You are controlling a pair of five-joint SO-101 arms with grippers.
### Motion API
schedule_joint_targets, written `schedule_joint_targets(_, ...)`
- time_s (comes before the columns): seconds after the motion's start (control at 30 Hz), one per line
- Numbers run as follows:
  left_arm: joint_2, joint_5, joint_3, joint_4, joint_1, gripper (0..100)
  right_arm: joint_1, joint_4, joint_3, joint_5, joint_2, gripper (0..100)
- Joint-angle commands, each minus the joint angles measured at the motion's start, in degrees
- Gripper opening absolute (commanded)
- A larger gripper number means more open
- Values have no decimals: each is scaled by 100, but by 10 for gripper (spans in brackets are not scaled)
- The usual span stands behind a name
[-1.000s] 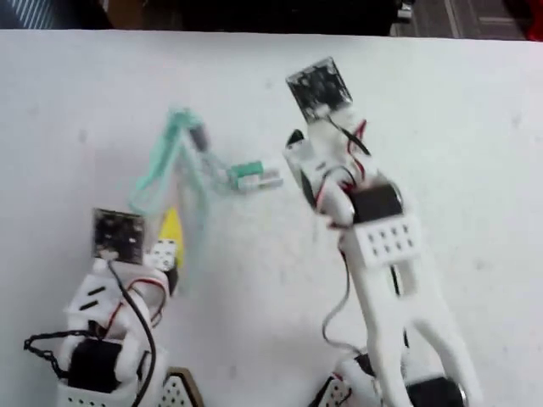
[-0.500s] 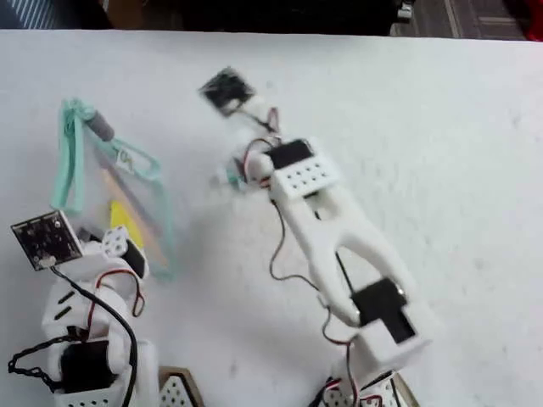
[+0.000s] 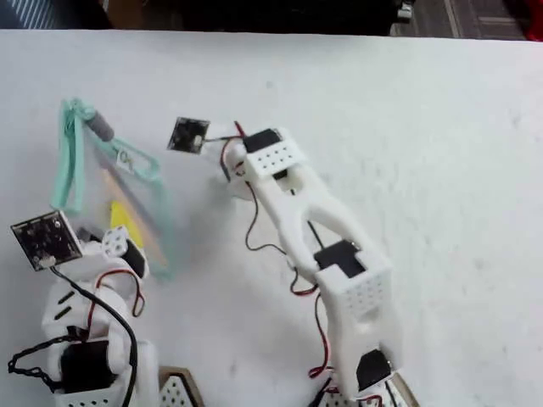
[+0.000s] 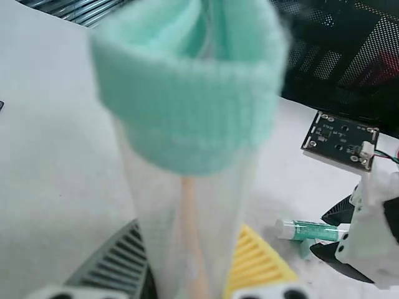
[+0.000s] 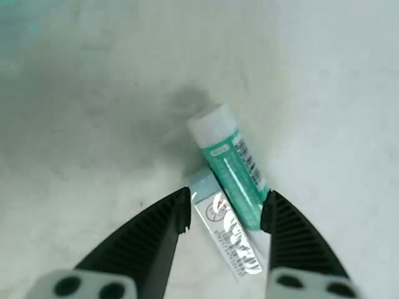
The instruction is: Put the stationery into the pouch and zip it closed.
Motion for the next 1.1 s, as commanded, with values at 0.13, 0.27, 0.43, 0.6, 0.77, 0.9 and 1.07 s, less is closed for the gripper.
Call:
schedule_joint_targets(0.13,-84,62,-378,-229,-22,24,-251,40,-624,88,127,177)
schedule_joint_targets(0.27,-84,62,-378,-229,-22,24,-400,-4,-642,105,198,177)
schedule_joint_targets(0.43,-84,62,-378,-229,-22,24,-259,-207,-809,123,576,176)
schedule_joint_targets(0.6,-84,62,-378,-229,-22,24,75,-171,-1451,114,1174,176)
schedule_joint_targets(0.77,-84,62,-378,-229,-22,24,233,259,-2215,132,1736,34)
schedule_joint_targets(0.9,-84,62,-378,-229,-22,24,303,743,-2857,132,2035,60)
schedule_joint_targets(1.07,-84,62,-378,-229,-22,24,356,1297,-3411,158,2352,20)
